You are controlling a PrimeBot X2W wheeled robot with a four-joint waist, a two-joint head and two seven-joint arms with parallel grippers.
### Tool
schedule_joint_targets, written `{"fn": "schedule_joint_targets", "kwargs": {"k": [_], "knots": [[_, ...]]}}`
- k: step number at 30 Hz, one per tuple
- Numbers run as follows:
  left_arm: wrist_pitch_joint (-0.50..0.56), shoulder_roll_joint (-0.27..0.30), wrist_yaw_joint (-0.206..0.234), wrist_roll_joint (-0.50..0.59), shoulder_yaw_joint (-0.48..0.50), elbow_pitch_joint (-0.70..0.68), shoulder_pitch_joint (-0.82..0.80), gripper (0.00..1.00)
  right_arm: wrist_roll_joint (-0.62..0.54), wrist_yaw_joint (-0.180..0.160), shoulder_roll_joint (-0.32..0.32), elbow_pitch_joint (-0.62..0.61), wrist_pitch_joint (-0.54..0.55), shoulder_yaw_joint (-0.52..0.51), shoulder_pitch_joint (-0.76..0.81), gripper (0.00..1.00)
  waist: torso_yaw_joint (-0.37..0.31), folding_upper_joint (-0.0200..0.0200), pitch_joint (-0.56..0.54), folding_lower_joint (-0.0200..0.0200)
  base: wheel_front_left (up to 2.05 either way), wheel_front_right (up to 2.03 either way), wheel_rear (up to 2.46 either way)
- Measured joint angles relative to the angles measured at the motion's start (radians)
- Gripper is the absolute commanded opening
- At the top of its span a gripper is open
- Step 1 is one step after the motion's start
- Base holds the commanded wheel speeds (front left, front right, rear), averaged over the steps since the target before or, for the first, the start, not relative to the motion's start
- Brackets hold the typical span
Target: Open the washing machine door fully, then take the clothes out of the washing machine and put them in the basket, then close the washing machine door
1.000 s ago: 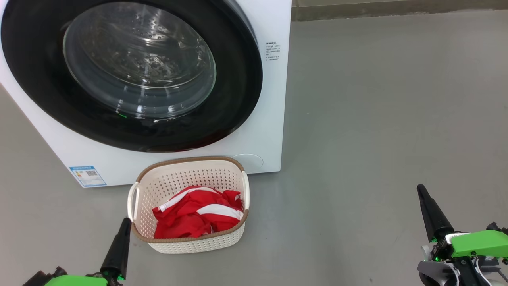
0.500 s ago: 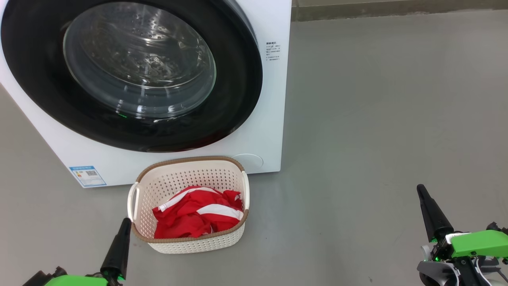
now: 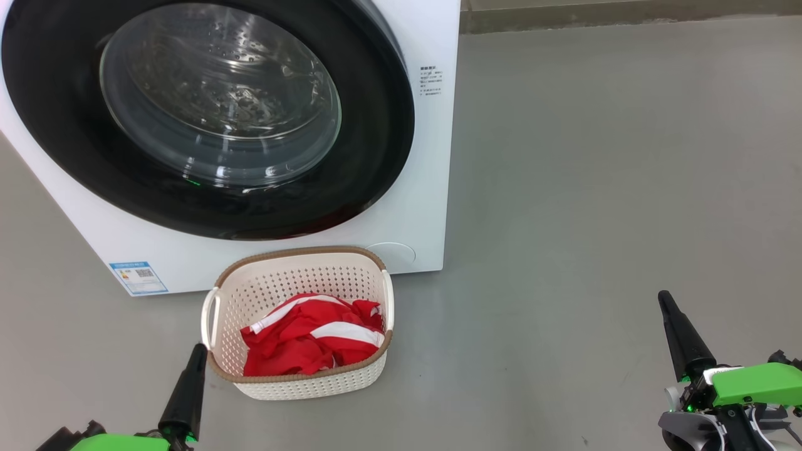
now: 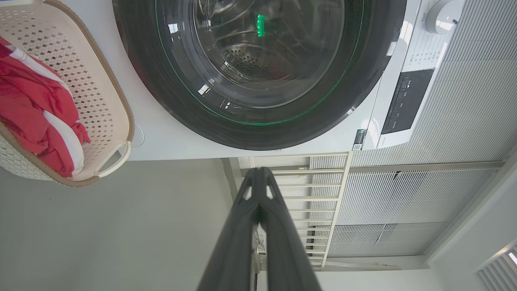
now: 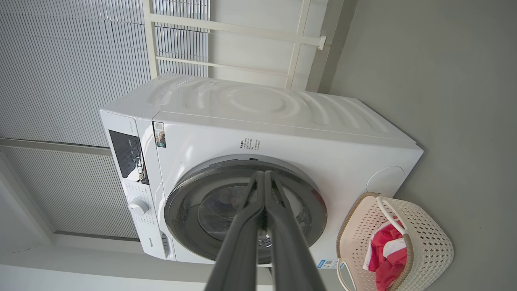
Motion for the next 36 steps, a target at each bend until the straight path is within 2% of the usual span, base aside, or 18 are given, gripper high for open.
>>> {"fn": "schedule_joint_targets", "kwargs": {"k": [36], "knots": [[0.000, 0.000, 0.000, 0.000, 0.000, 0.000, 0.000, 0.00, 0.000, 0.000, 0.000, 0.000, 0.000, 0.000, 0.000, 0.00, 0.000, 0.0000, 0.000, 0.0000, 0.00, 0.00, 0.00]]}}
